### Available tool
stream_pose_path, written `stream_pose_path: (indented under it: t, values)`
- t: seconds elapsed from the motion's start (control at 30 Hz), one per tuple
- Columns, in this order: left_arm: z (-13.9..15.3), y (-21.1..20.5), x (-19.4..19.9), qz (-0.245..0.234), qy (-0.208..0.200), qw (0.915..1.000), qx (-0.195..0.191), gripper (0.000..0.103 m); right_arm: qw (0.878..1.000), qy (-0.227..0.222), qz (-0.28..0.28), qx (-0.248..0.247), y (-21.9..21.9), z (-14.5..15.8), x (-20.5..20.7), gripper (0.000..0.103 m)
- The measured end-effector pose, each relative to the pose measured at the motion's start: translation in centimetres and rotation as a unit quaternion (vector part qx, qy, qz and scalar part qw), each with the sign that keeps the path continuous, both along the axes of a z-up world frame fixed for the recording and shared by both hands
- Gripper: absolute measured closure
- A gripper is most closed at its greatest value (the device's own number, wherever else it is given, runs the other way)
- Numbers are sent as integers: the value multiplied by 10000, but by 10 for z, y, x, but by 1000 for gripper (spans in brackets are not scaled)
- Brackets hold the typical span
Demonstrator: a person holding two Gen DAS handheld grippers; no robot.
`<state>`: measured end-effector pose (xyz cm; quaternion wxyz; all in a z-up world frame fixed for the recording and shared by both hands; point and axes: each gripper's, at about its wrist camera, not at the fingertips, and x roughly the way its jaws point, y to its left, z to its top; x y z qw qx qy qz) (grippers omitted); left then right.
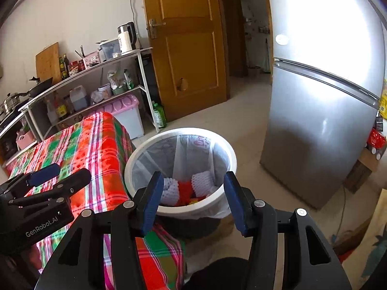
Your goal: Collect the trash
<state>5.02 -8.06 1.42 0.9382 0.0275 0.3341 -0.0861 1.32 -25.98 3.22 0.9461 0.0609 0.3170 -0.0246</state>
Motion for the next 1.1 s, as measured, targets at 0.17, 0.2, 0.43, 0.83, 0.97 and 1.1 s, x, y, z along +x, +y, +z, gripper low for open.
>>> stream_pose_path:
  t: [0.17,0.2,0.43,0.83,0.97,1.1]
  values:
    - [0,1,0,-23,-3,10000,-6,28,10000,-3,-12,-26,1,1,0,50]
    - [0,1,-1,-22,-2,10000,-6,28,10000,-11,-11,-40,1,1,0,50]
    - [0,2,-1,-23,-1,10000,-17,28,10000,19,11,-47,3,1,1,50]
    - [1,3,-1,-7,1,10000,-15,28,10000,21,33,-54,4,1,0,50]
    - [1,3,-1,-16,2,10000,-12,28,10000,9,36,-61,5,1,-1,50]
    - [1,4,-1,-18,5,10000,-5,28,10000,9,33,-57,5,2,0,50]
